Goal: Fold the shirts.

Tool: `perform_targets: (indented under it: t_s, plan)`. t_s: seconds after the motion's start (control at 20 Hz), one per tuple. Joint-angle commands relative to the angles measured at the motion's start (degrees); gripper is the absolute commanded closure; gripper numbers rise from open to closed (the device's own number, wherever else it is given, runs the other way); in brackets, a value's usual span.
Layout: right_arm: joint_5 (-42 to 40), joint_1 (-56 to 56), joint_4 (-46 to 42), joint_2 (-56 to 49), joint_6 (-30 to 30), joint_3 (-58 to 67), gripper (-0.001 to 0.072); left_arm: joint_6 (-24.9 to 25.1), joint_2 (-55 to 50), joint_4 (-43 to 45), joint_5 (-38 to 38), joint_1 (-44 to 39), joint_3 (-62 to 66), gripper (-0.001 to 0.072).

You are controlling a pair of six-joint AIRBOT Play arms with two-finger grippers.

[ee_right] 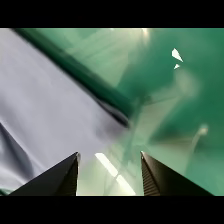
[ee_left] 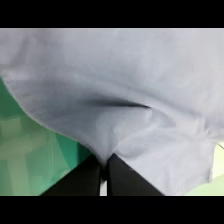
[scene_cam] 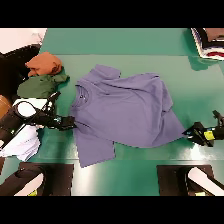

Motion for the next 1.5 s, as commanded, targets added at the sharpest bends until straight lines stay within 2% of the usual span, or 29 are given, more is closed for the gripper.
perform_targets:
  t_s: [0.0, 0.05, 0.2, 0.45, 0.75, 0.85, 1.0, 1.15, 1.25, 1.45]
  plan:
    - [-6.7, 5.3, 2.8, -4.9, -0.6, 0.6, 0.0327, 0.0, 0.0, 0.0, 0.1, 0.0, 0.1, 0.0682]
    - [-7.4, 7.2, 2.8, -5.9, -0.6, 1.6, 0.0444, 0.0, 0.0, 0.0, 0.0, 0.0, 0.1, 0.0682]
    - [-6.9, 11.5, 2.8, -7.1, -2.5, 5.1, 0.0687, -0.1, 0.1, -0.1, -0.5, 0.0, 1.9, 0.0683]
    - [-1.4, 15.3, 2.9, 2.5, -2.7, 18.9, 0.0694, -1.6, 8.5, 0.7, -2.6, 2.1, 17.6, 0.0683]
    - [-1.2, 17.0, 2.8, 16.8, 0.5, 48.3, 0.0695, -1.6, 15.4, 2.6, -4.6, 5.3, 51.8, 0.0683]
    - [-1.2, 16.0, 2.3, 20.4, 0.5, 56.6, 0.0695, -3.2, 15.5, 2.6, -5.7, 5.3, 63.5, 0.0684]
    - [-0.9, 11.9, 2.1, 23.5, 1.5, 66.5, 0.0695, -6.6, 15.5, 3.4, -3.4, 5.3, 77.2, 0.0684]
    - [0.0, 8.3, -0.3, 24.1, 2.0, 74.4, 0.0695, -6.7, 15.5, 3.5, -0.5, 5.3, 84.2, 0.0685]
    - [2.3, 8.0, -1.3, 21.8, 2.7, 79.3, 0.0695, -6.7, 15.1, 5.8, -0.3, 5.3, 83.8, 0.0684]
    - [12.7, 8.0, -0.2, 13.6, 6.2, 84.7, 0.0697, -7.6, 9.9, 8.8, -7.8, 5.3, 77.5, 0.0684]
